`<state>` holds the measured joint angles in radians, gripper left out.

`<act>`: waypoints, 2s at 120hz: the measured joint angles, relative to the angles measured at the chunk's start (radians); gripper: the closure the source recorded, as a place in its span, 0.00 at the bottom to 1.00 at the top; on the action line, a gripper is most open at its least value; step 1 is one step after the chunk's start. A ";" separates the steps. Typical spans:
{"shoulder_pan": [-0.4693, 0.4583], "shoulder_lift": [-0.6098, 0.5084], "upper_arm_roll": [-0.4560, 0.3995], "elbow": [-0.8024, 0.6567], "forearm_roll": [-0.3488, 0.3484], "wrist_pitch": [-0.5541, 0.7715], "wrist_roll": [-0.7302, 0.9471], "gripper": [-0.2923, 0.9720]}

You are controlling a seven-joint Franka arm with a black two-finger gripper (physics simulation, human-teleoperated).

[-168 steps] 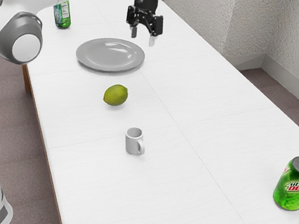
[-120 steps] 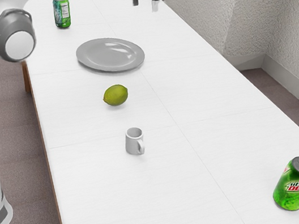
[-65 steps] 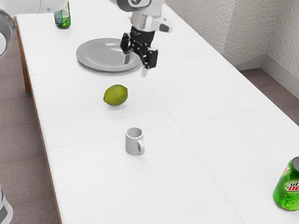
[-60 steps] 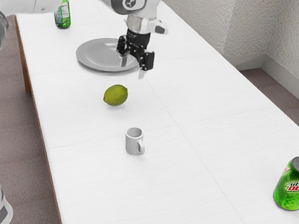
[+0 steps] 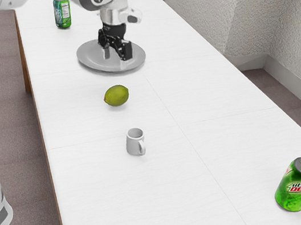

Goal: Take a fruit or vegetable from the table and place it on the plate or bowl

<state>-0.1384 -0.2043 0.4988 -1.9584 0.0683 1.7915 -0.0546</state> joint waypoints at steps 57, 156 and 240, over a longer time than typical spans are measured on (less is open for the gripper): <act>-0.002 -0.125 0.001 -0.222 0.070 0.088 0.053 0.23; -0.066 0.012 -0.009 -0.224 0.081 0.158 0.042 0.24; -0.065 0.071 -0.007 -0.222 0.074 0.184 0.027 0.49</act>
<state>-0.2033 -0.1335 0.4921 -2.1803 0.1428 1.9754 -0.0272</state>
